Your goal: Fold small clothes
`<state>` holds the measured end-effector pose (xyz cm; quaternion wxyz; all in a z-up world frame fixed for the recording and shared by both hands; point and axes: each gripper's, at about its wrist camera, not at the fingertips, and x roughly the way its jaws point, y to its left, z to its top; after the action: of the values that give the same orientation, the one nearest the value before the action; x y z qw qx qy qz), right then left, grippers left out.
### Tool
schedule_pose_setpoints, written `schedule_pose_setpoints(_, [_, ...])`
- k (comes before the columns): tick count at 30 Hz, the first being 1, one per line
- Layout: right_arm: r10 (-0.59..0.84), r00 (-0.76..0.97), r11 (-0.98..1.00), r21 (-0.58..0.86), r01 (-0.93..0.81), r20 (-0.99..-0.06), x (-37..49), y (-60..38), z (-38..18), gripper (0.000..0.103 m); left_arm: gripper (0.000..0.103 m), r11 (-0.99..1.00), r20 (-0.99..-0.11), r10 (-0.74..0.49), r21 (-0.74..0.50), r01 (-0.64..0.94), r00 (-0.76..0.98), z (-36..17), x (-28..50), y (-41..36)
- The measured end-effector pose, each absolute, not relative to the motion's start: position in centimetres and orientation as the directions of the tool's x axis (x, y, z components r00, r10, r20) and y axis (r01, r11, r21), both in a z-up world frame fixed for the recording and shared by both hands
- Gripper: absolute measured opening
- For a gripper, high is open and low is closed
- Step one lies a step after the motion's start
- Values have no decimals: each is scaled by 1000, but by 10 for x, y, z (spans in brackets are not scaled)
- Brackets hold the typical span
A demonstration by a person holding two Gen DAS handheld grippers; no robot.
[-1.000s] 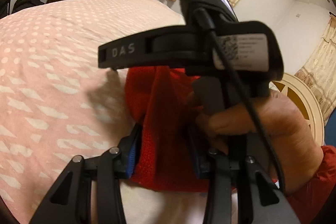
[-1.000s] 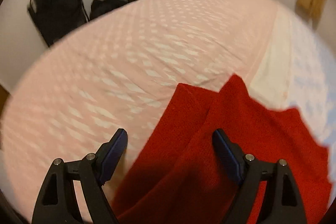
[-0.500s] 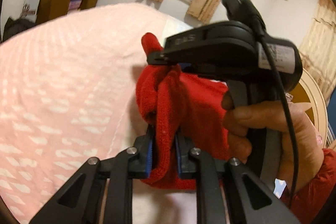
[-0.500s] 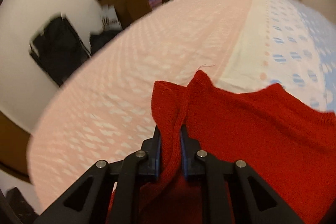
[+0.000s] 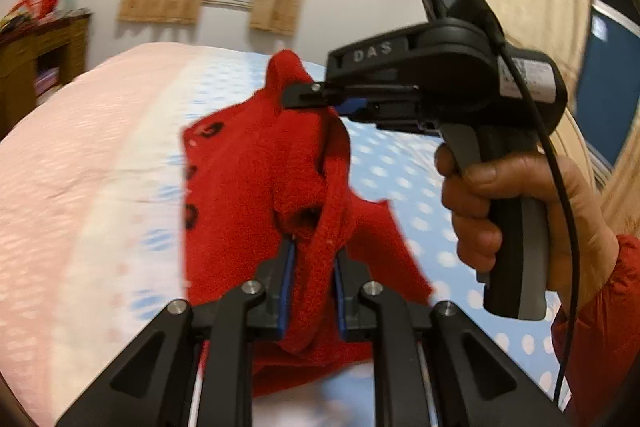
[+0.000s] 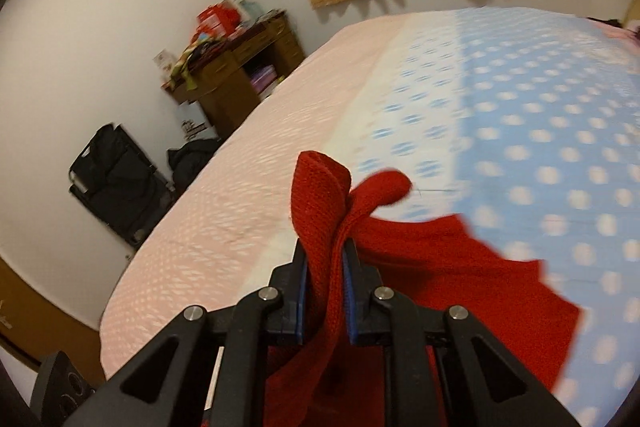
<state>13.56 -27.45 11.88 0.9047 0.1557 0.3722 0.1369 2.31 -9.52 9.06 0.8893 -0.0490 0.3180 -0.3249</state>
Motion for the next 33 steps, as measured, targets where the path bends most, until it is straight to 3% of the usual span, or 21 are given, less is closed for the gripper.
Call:
schedule_pose_setpoints(5, [291,703,929,366,-47,-649,110,-340,102,15,17,748,-585,-619,-237,620,524,77,23,-152])
schedule_pose_setpoints(14, [211,687,920,379,101,-695,94,-392,31,15,18,756,-668,-553,-150,638,498,46,36,-168])
schedule_pose_setpoints(16, [194,699,913,387,128,-689,93,-391,18,16,27,749,-667,-552,-132,650,500,49,34,-164])
schedule_pose_setpoints(17, [176,705,912,383,145,-687,91,-390,13,19,37,738,-669,-560,-136,661,489,51,30,-165])
schedule_pose_setpoints(18, [160,712,911,380,160,-684,91,-390,11,27,43,727,-672,-566,-136,673,477,55,25,-163])
schedule_pose_setpoints(19, [144,717,905,383,184,-682,90,-392,9,32,56,719,-675,-568,-129,683,471,57,14,-169])
schedule_pose_setpoints(20, [136,719,891,402,212,-682,87,-397,9,47,69,706,-677,-571,-118,698,464,61,8,-164])
schedule_pose_setpoints(21, [147,727,864,444,235,-670,83,-406,10,53,75,691,-676,-579,-111,714,455,65,4,-156])
schedule_pose_setpoints(23, [170,774,795,549,258,-610,65,-428,16,53,92,680,-661,-595,-111,725,457,71,-11,-142])
schedule_pose_setpoints(25, [149,816,741,609,282,-559,39,-445,29,53,98,690,-638,-605,-121,713,477,76,-31,-120])
schedule_pose_setpoints(28, [172,831,768,601,223,-529,1,-431,53,53,99,740,-634,-576,-136,659,516,69,-3,-82])
schedule_pose_setpoints(33, [74,815,930,336,152,-575,-45,-351,73,53,99,854,-701,-472,-212,475,536,47,20,-27])
